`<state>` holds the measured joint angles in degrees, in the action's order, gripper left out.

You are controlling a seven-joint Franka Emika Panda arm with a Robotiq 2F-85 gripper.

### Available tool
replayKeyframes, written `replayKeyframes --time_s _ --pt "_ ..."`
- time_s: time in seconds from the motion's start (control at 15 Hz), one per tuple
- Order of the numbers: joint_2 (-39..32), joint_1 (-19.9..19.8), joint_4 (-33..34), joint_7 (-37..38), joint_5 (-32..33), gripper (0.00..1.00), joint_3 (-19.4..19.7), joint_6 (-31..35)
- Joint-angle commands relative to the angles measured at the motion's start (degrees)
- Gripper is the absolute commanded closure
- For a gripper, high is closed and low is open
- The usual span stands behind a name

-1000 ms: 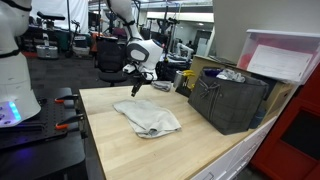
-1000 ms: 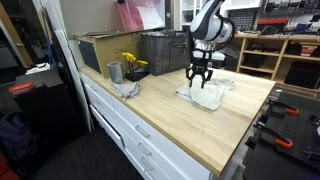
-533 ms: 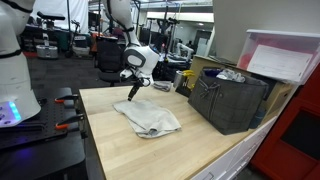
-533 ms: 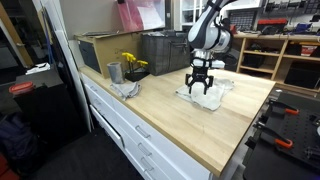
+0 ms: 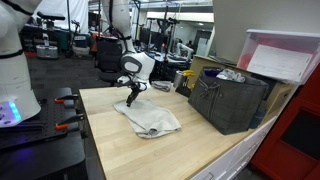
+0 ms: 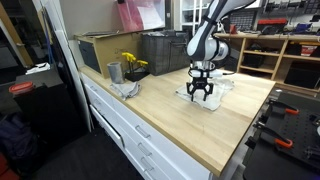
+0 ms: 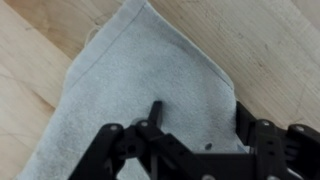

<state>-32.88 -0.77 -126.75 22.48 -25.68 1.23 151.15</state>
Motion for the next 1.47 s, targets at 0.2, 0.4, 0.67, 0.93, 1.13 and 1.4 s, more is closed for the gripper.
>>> replayKeyframes --time_s 0.2,0.4,0.67,0.93,1.13,1.4 --pt "2.03 2.63 -2.17 2.78 4.0 0.82 2.39 0.79" --pt "3.58 3.39 -4.64 -0.3 8.33 1.0 2.18 0.8" --pt "6.35 3.81 -9.35 -6.73 15.08 0.98 1.54 0.88" --pt "8.71 4.27 -13.88 -12.66 24.16 0.98 3.72 0.1" --pt "9.55 5.42 -16.28 -12.59 33.81 0.98 8.2 0.28" --pt "11.96 4.37 -18.28 -11.31 38.3 0.6 10.61 0.26"
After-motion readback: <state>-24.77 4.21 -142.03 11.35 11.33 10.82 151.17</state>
